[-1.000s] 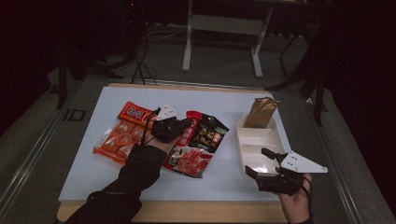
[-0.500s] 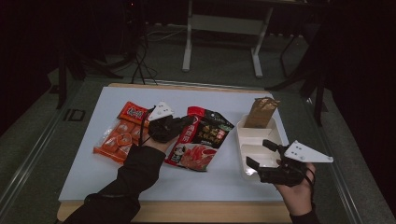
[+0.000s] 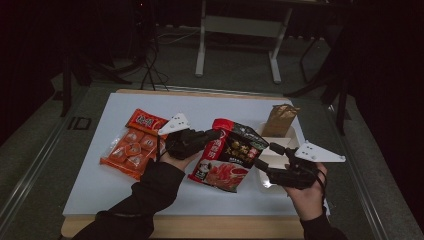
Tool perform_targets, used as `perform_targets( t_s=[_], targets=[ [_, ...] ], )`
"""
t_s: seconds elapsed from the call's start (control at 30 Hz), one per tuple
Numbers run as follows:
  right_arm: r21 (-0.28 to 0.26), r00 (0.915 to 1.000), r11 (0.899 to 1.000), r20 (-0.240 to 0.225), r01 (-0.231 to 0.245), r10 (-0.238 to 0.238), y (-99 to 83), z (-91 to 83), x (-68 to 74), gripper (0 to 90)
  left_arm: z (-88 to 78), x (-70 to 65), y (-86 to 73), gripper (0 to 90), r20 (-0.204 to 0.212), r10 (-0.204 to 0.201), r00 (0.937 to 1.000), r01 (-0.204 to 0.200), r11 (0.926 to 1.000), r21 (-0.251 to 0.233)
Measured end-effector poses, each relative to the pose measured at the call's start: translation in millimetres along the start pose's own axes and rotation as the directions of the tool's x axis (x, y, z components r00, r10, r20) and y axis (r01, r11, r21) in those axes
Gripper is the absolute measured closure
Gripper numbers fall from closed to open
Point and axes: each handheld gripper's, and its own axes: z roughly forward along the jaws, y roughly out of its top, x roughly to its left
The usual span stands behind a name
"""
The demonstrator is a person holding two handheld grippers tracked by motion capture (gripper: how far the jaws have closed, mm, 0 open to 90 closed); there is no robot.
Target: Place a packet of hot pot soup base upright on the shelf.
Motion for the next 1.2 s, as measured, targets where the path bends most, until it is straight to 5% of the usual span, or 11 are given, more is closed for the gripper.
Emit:
perform_targets(
  t_s=[0.17, 0.4, 0.5, 0.9, 0.97, 1.1, 1.2],
  targets=[
    [-0.004, 0.9995, 1.0, -0.018, -0.025, 0.025, 0.3, 6.2, -2.4, 36.7, 1.6, -4.7, -0.1, 88.5, 0.039, -0.014, 0.9991, 0.016, 0.9994, -0.03],
    [-0.018, 0.9972, 0.999, -0.07, -0.03, 0.029, 3.8, 5.7, -0.8, 70.6, 5.1, -5.0, -5.8, 88.4, 0.069, -0.029, 0.9972, 0.031, 0.9989, -0.035],
    [-0.021, 0.9935, 0.999, -0.104, -0.048, 0.046, 5.9, 3.3, -1.3, 74.1, 5.1, 0.2, -8.0, 88.2, 0.095, -0.041, 0.9946, 0.044, 0.9984, -0.035],
    [0.003, 0.9976, 1.0, -0.068, 0.007, -0.007, 19.4, -4.3, 2.0, 78.0, 6.4, 2.9, -12.0, 78.0, 0.14, -0.052, 0.9888, 0.05, 0.9985, 0.021],
    [0.001, 0.9972, 1.0, -0.074, 0.006, -0.006, 21.4, -5.9, 1.3, 78.0, 7.1, 2.4, -11.7, 70.5, 0.161, -0.062, 0.985, 0.06, 0.998, 0.018],
    [-0.016, 0.9974, 1.0, -0.071, 0.007, -0.008, 26.4, -9.6, -1.8, 77.9, 6.1, -2.9, -10.4, 51.4, 0.121, -0.004, 0.9927, 0.0, 0.9996, 0.028],
    [-0.031, 0.998, 1.0, -0.063, 0.005, -0.007, 31.3, -14.1, -3.9, 77.8, 3.7, -5.1, -10.6, 40.0, 0.095, 0.002, 0.9955, -0.004, 0.9997, 0.023]
  ],
)
